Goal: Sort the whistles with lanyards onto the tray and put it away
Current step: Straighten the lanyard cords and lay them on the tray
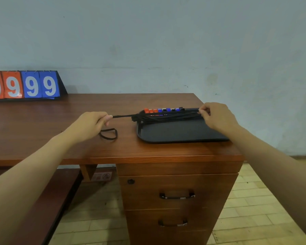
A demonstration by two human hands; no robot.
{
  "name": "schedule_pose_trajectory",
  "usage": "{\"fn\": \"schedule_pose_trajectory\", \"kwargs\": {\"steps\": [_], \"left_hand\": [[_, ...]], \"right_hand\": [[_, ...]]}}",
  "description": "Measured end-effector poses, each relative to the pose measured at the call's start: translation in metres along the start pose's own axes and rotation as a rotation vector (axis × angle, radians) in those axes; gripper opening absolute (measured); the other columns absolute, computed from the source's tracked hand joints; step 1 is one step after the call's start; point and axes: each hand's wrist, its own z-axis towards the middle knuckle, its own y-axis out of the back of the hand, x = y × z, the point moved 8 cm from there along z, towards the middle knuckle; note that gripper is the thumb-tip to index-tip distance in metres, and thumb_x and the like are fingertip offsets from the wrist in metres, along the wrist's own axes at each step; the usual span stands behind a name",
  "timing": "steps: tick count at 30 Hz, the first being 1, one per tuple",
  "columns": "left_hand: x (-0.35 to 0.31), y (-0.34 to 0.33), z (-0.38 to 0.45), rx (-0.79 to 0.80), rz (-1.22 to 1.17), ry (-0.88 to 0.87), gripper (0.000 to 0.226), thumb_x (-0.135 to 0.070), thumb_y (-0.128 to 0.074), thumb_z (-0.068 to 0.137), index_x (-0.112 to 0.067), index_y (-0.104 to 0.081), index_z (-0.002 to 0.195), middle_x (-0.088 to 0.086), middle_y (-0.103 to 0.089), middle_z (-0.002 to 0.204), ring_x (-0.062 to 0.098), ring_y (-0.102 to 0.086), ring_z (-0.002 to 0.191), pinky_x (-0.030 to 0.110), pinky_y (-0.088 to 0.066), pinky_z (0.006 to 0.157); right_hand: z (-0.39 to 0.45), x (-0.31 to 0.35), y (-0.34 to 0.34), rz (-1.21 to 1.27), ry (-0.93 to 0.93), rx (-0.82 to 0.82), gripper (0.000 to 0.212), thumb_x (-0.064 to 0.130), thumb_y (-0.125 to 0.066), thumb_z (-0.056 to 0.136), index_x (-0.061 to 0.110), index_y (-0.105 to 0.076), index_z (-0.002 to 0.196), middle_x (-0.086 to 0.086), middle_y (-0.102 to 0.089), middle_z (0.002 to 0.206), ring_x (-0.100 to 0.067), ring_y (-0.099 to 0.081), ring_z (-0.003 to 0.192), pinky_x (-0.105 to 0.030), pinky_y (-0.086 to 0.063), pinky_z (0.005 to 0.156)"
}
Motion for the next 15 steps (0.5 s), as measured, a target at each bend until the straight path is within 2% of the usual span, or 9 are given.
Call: {"fn": "schedule_pose_trajectory", "kwargs": {"steps": [7,9,11,13,15], "left_hand": [[-0.015,-0.012,0.007,-0.052,-0.063,0.03,0.027,-0.033,-0.043,0.106,-0.032,-0.062,0.086,-0.003,-0.06,0.063,0.016,-0.056,0.055,0.027,-0.041,0.057],[-0.021,-0.009,0.011,-0.13,-0.093,0.059,0.017,-0.035,-0.053,0.102,-0.032,-0.067,0.092,-0.006,-0.065,0.068,0.012,-0.061,0.061,0.023,-0.044,0.059],[-0.021,-0.004,0.015,-0.232,-0.159,0.117,0.015,-0.04,-0.062,0.097,-0.031,-0.071,0.09,-0.009,-0.069,0.071,0.006,-0.062,0.067,0.021,-0.045,0.064],[-0.019,-0.006,0.02,-0.292,-0.196,0.17,0.017,-0.041,-0.064,0.095,-0.029,-0.074,0.087,-0.011,-0.072,0.075,0.003,-0.061,0.069,0.024,-0.047,0.068],[-0.015,-0.016,0.025,-0.315,-0.243,0.221,0.016,-0.034,-0.06,0.099,-0.026,-0.074,0.096,-0.012,-0.073,0.082,0.004,-0.058,0.064,0.028,-0.051,0.067]], "right_hand": [[0.01,-0.022,0.006,-0.07,-0.018,-0.034,0.016,0.027,-0.053,0.102,0.024,-0.069,0.104,0.002,-0.067,0.102,-0.024,-0.062,0.095,-0.039,-0.053,0.078],[0.014,-0.03,0.01,-0.075,-0.03,-0.063,0.018,0.029,-0.052,0.103,0.024,-0.069,0.104,0.0,-0.068,0.104,-0.026,-0.062,0.096,-0.039,-0.052,0.077],[0.017,-0.039,0.012,-0.095,-0.04,-0.076,0.022,0.033,-0.05,0.103,0.022,-0.069,0.103,-0.003,-0.068,0.102,-0.028,-0.062,0.095,-0.037,-0.049,0.074],[0.021,-0.044,0.011,-0.127,-0.031,-0.071,0.026,0.036,-0.048,0.104,0.02,-0.069,0.103,-0.006,-0.069,0.1,-0.03,-0.062,0.092,-0.037,-0.048,0.071],[0.023,-0.049,0.008,-0.137,-0.025,-0.069,0.027,0.037,-0.048,0.104,0.02,-0.069,0.104,-0.006,-0.069,0.097,-0.032,-0.062,0.09,-0.037,-0.049,0.07]]}}
